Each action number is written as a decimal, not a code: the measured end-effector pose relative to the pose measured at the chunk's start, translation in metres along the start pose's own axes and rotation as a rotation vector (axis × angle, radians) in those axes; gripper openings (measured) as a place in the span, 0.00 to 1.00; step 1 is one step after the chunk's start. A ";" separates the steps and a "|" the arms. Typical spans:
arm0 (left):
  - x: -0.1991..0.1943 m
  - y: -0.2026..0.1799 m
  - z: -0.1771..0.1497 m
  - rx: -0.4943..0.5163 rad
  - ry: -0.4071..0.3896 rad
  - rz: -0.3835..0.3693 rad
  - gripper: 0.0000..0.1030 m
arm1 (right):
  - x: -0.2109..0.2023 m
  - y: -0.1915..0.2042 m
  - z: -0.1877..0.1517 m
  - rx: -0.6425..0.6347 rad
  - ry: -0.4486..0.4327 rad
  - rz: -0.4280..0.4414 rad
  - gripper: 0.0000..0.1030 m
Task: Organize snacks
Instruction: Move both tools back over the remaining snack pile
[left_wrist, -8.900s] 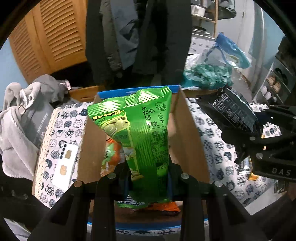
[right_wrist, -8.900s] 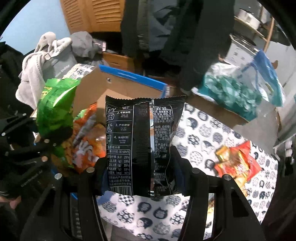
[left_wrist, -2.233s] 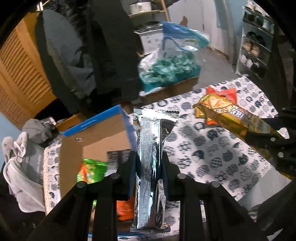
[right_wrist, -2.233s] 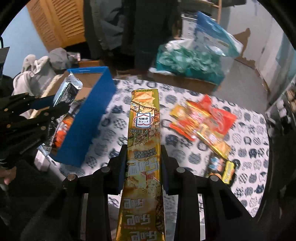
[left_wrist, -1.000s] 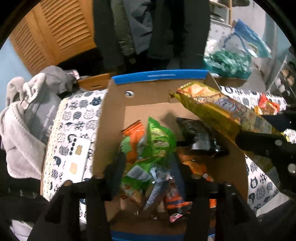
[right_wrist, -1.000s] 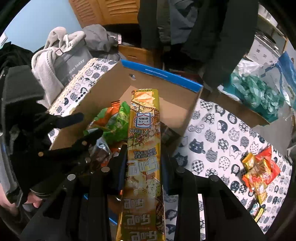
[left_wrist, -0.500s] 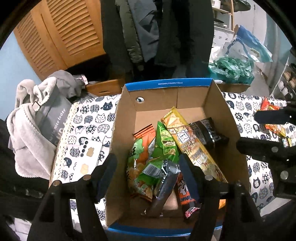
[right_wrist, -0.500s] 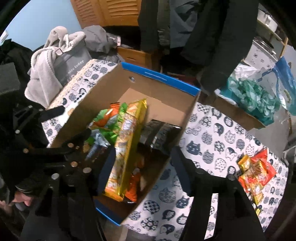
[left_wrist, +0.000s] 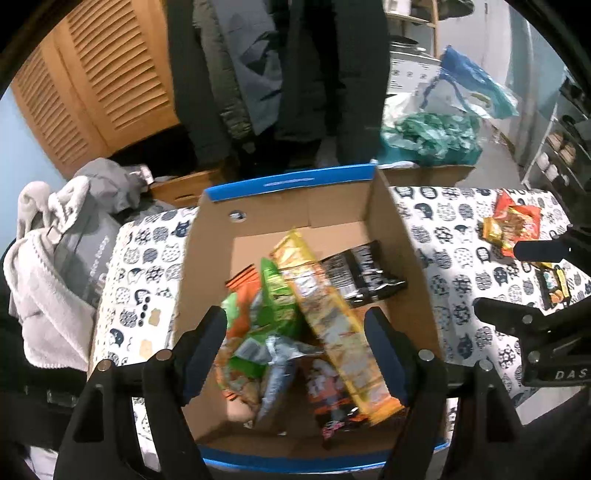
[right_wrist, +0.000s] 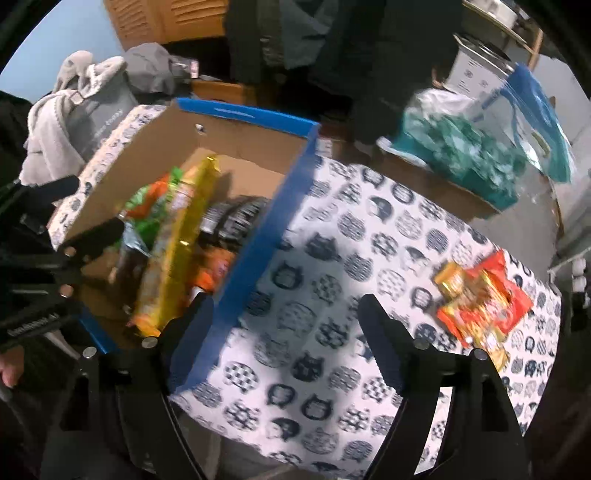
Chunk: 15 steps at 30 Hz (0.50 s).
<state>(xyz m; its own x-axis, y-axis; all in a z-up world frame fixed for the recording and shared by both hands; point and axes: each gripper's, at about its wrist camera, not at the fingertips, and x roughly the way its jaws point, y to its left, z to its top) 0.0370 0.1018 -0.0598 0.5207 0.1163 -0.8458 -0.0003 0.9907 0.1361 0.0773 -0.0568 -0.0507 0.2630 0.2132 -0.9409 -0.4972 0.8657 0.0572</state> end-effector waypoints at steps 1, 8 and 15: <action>0.000 -0.005 0.001 0.009 -0.002 -0.003 0.77 | 0.000 -0.007 -0.004 0.010 0.006 -0.007 0.78; 0.000 -0.048 0.011 0.072 0.000 -0.045 0.78 | 0.002 -0.057 -0.029 0.068 0.048 -0.049 0.78; 0.003 -0.097 0.016 0.158 0.011 -0.075 0.78 | -0.001 -0.113 -0.058 0.139 0.085 -0.098 0.78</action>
<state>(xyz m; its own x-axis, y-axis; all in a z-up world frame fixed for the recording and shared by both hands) 0.0520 0.0049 -0.0673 0.5047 0.0438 -0.8622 0.1726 0.9734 0.1505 0.0854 -0.1807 -0.0752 0.2309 0.0913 -0.9687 -0.3521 0.9359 0.0042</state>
